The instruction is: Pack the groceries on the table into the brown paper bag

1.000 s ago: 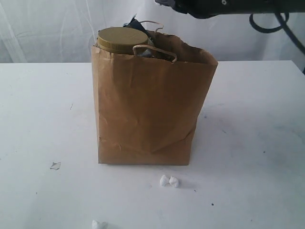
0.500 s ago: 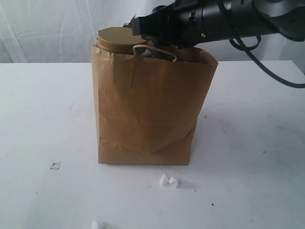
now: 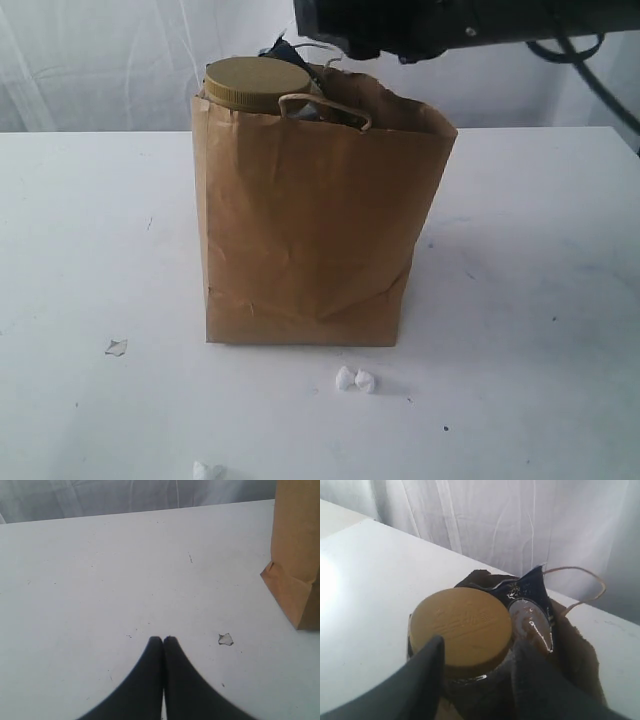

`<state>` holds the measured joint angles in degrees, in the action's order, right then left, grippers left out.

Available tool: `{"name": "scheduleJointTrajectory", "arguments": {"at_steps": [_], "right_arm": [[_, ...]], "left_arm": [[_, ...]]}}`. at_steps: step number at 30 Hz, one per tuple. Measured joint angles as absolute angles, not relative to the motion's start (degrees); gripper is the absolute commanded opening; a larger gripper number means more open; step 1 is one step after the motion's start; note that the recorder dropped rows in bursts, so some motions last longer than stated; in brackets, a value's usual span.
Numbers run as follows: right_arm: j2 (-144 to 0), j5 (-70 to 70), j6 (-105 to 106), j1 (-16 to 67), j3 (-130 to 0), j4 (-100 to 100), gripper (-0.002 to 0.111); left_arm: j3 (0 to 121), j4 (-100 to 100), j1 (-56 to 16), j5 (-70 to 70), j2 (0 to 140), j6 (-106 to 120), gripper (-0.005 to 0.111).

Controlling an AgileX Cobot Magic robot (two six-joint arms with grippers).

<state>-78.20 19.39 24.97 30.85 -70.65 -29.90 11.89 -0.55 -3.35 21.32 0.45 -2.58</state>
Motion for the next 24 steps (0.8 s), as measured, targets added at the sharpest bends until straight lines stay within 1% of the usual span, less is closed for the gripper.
{"name": "scheduleJointTrajectory", "arguments": {"at_steps": [6, 11, 15, 17, 19, 24], "right_arm": [[-73.3, 29.5, 20.6, 30.9, -70.6, -13.2, 0.021], [-72.8, 45.8, 4.0, 30.9, -70.6, 12.1, 0.01], [-75.1, 59.5, -7.3, 30.9, -70.6, 22.7, 0.007], [-77.0, 63.9, -8.1, 30.9, -70.6, 21.0, 0.007], [-79.2, 65.4, -7.2, 30.9, -70.6, 14.4, 0.007], [-86.3, 60.5, 0.0, 30.9, -66.4, -8.8, 0.007]], "left_arm": [[11.9, -0.5, -3.3, 21.3, 0.5, -2.6, 0.0], [11.9, -0.5, -3.3, 21.3, 0.5, -2.6, 0.0], [11.9, -0.5, -3.3, 21.3, 0.5, -2.6, 0.0], [11.9, -0.5, -3.3, 21.3, 0.5, -2.6, 0.0], [11.9, -0.5, -3.3, 21.3, 0.5, -2.6, 0.0], [11.9, -0.5, -3.3, 21.3, 0.5, -2.6, 0.0]]}}
